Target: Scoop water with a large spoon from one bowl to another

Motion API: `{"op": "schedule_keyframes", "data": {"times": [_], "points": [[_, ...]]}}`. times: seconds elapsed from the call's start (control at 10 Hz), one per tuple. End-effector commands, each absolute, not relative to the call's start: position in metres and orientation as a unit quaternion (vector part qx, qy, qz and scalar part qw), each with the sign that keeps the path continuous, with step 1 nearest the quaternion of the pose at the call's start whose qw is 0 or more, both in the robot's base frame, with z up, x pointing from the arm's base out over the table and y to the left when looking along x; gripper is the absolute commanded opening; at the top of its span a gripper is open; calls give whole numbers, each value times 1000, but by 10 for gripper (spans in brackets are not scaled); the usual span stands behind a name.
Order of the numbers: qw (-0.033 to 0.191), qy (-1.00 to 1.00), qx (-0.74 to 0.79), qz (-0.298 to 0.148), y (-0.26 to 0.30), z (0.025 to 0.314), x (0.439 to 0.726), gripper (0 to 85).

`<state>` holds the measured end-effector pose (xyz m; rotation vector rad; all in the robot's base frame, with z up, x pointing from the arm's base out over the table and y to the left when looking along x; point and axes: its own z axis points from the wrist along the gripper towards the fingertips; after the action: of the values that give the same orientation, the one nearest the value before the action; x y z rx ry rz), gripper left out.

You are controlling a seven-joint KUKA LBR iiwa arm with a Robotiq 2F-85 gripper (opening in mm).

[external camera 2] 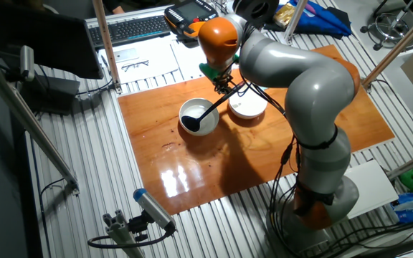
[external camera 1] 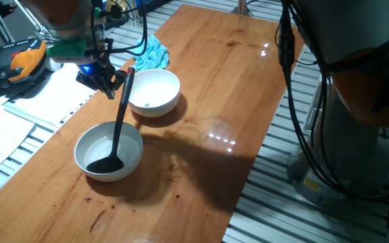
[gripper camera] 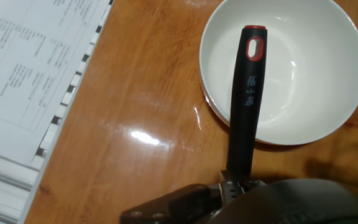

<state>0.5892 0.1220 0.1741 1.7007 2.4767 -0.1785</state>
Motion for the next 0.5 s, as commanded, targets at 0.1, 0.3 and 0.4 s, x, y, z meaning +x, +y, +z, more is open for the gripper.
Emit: {"op": "schedule_keyframes", "data": {"times": [0.1, 0.3, 0.4], "points": [[64, 820, 567, -55, 122, 174, 589, 170], [67, 819, 568, -52, 123, 173, 588, 170], [68, 819, 567, -50, 123, 173, 588, 170]]}}
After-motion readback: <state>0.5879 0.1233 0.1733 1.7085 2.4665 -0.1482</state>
